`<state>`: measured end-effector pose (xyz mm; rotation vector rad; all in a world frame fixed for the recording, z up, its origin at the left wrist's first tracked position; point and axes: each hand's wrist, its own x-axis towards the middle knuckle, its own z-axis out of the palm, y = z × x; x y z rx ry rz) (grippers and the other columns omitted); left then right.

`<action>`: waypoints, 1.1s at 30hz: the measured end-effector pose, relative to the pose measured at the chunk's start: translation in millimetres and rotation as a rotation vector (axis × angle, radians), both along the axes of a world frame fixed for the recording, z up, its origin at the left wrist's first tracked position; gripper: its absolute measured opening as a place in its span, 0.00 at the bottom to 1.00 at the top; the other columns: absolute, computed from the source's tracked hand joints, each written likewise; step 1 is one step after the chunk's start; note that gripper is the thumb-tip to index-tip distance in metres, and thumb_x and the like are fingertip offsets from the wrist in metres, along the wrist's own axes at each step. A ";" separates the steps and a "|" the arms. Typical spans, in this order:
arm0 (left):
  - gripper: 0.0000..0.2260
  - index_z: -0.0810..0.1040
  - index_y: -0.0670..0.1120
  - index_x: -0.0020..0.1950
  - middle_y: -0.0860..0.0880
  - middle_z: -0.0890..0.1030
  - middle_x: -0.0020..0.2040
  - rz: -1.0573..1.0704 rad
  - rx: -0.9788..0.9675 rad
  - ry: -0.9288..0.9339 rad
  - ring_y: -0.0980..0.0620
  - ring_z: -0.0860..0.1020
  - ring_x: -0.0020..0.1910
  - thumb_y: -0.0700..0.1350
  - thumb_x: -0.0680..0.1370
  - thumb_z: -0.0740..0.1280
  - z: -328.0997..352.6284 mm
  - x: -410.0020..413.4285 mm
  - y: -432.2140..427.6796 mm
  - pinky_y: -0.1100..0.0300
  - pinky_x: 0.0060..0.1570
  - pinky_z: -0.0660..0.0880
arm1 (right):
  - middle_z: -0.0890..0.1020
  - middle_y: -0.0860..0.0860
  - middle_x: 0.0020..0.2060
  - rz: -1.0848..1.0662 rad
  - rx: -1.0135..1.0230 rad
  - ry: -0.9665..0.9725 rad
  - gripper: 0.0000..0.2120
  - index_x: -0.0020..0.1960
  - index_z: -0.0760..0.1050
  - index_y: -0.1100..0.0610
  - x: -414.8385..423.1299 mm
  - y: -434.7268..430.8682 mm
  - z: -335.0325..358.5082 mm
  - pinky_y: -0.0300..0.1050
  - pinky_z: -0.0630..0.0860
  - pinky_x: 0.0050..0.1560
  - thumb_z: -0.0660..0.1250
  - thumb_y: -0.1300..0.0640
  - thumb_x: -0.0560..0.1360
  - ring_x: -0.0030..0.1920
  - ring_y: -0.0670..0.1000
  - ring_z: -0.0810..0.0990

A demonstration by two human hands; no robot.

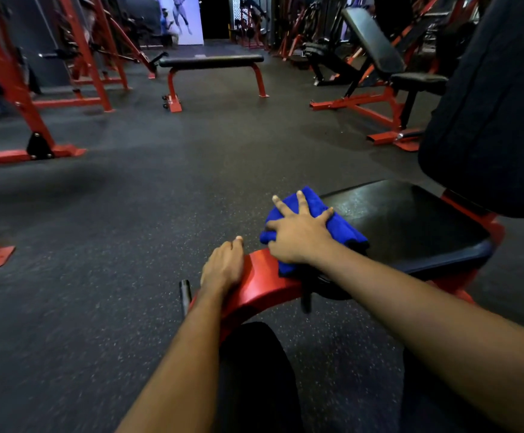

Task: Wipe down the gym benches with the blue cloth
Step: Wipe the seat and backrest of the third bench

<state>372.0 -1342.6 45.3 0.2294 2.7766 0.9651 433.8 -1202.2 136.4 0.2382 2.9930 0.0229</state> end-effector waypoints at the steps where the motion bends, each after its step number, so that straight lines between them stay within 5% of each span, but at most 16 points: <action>1: 0.24 0.70 0.42 0.71 0.39 0.71 0.70 0.000 0.008 0.000 0.41 0.69 0.69 0.53 0.84 0.45 0.1 0.5 0.0 0.48 0.67 0.64 | 0.45 0.45 0.81 -0.030 0.013 -0.031 0.25 0.73 0.67 0.40 -12.4 -2.5 2.3 0.86 0.46 0.62 0.60 0.48 0.76 0.78 0.65 0.37; 5: 0.25 0.72 0.41 0.68 0.39 0.72 0.69 -0.001 0.016 0.018 0.41 0.70 0.68 0.53 0.84 0.45 5.3 6.3 0.3 0.48 0.65 0.64 | 0.60 0.48 0.77 -0.068 0.091 -0.036 0.25 0.73 0.69 0.46 -24.1 -11.1 3.8 0.82 0.54 0.63 0.61 0.50 0.75 0.78 0.65 0.47; 13: 0.22 0.71 0.42 0.68 0.40 0.72 0.70 -0.023 -0.033 0.045 0.41 0.69 0.69 0.50 0.84 0.46 5.8 7.8 0.5 0.47 0.66 0.65 | 0.45 0.45 0.81 -0.003 0.124 0.241 0.24 0.74 0.65 0.40 74.1 -19.7 -21.0 0.71 0.52 0.72 0.57 0.52 0.79 0.80 0.60 0.45; 21: 0.22 0.73 0.43 0.66 0.40 0.74 0.67 -0.014 -0.059 0.050 0.41 0.72 0.66 0.53 0.82 0.47 -2.0 -0.2 -0.1 0.47 0.61 0.67 | 0.46 0.41 0.80 -0.125 -0.128 0.159 0.23 0.74 0.60 0.32 21.0 0.4 -4.5 0.79 0.45 0.68 0.54 0.42 0.80 0.80 0.58 0.40; 33: 0.25 0.73 0.41 0.68 0.40 0.73 0.69 0.047 0.045 0.049 0.41 0.70 0.67 0.54 0.83 0.46 4.0 6.5 3.5 0.47 0.63 0.65 | 0.49 0.42 0.80 -0.658 -0.294 0.193 0.26 0.78 0.58 0.40 42.9 146.4 9.5 0.78 0.45 0.70 0.54 0.39 0.81 0.80 0.55 0.42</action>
